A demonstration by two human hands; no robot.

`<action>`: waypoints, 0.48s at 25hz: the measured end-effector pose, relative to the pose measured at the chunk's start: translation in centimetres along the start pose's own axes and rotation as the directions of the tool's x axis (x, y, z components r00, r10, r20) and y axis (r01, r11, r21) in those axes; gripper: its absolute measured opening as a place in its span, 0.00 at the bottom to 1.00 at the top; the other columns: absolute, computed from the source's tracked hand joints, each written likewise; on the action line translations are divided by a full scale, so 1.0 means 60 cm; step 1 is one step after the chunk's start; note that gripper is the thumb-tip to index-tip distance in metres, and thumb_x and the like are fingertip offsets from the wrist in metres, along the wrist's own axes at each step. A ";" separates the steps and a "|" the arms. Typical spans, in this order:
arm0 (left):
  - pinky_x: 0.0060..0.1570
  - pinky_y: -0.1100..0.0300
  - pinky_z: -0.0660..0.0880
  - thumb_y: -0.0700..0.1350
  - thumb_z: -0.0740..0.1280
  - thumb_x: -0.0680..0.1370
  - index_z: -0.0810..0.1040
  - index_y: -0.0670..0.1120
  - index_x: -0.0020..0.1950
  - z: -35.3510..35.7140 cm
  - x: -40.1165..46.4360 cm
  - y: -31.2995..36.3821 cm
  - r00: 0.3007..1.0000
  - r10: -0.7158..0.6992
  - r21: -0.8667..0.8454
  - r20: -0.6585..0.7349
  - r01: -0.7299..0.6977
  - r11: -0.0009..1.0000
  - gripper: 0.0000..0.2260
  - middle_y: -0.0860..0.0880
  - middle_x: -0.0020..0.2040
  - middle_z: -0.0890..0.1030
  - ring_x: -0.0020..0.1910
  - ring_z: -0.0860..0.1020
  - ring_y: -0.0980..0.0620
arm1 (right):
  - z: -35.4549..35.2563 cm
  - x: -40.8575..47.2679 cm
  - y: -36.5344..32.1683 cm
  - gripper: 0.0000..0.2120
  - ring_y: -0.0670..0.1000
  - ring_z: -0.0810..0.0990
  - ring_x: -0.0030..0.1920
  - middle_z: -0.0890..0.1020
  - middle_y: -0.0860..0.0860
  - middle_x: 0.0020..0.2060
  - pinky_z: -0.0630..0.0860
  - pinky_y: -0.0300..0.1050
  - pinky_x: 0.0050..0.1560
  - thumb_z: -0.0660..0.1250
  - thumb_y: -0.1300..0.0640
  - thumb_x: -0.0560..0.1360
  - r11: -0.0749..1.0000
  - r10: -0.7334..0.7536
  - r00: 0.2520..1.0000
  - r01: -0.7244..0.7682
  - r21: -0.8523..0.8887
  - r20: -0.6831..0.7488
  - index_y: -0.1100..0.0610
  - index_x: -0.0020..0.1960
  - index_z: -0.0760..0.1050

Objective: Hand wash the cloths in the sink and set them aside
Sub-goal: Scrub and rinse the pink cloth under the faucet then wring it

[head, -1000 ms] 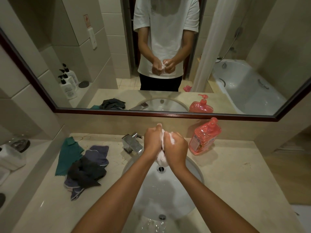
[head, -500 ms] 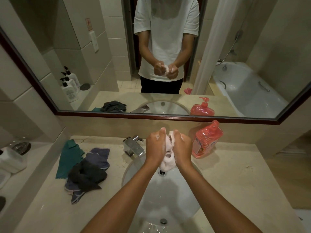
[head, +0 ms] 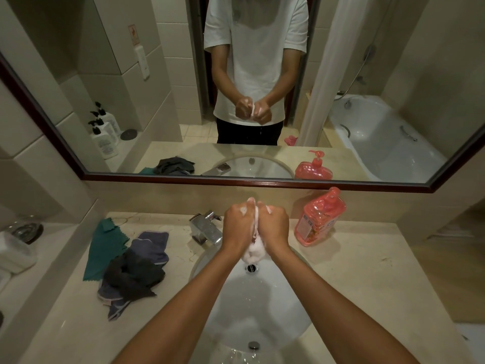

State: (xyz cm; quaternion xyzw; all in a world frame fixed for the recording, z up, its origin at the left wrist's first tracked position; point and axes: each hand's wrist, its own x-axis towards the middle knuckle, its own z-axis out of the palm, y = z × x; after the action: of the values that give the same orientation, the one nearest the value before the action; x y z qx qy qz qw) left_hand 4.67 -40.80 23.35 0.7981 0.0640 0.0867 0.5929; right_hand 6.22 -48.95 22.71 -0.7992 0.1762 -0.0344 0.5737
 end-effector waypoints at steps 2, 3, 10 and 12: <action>0.28 0.60 0.62 0.47 0.60 0.85 0.68 0.45 0.30 -0.001 -0.006 0.003 0.999 0.041 0.000 0.033 -0.041 0.999 0.23 0.52 0.24 0.65 0.24 0.63 0.56 | -0.005 0.006 0.012 0.20 0.53 0.72 0.31 0.74 0.51 0.25 0.68 0.48 0.36 0.64 0.52 0.78 0.980 0.137 0.984 -0.152 0.131 0.115 0.55 0.28 0.69; 0.29 0.58 0.62 0.47 0.61 0.84 0.67 0.46 0.30 0.000 -0.008 0.006 0.998 0.052 0.010 0.037 -0.053 0.999 0.22 0.50 0.25 0.65 0.25 0.62 0.55 | -0.009 0.006 0.019 0.17 0.53 0.75 0.34 0.76 0.53 0.29 0.69 0.48 0.38 0.64 0.52 0.78 0.963 0.160 0.975 -0.188 0.191 0.153 0.57 0.32 0.72; 0.31 0.59 0.65 0.52 0.65 0.83 0.69 0.45 0.35 -0.035 0.027 0.011 0.962 -0.211 -0.341 -0.173 0.143 0.929 0.19 0.51 0.28 0.67 0.28 0.65 0.54 | -0.044 -0.001 0.031 0.12 0.51 0.83 0.54 0.82 0.51 0.57 0.80 0.45 0.55 0.59 0.56 0.84 0.922 -0.020 0.858 -0.182 0.341 0.514 0.52 0.65 0.76; 0.31 0.60 0.67 0.53 0.66 0.82 0.69 0.45 0.35 -0.041 0.037 0.012 0.961 -0.238 -0.429 -0.142 0.157 0.890 0.19 0.52 0.27 0.68 0.27 0.67 0.55 | -0.051 -0.004 0.024 0.11 0.52 0.84 0.49 0.84 0.55 0.53 0.81 0.45 0.50 0.63 0.56 0.83 0.898 -0.013 0.798 -0.255 0.358 0.602 0.56 0.63 0.77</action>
State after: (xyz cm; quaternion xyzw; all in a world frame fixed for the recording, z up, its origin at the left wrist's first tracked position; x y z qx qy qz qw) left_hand 6.31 -38.22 24.85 0.6318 0.1818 0.1135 0.7449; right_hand 4.88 -52.03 22.42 -0.6132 0.0292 0.2161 0.7592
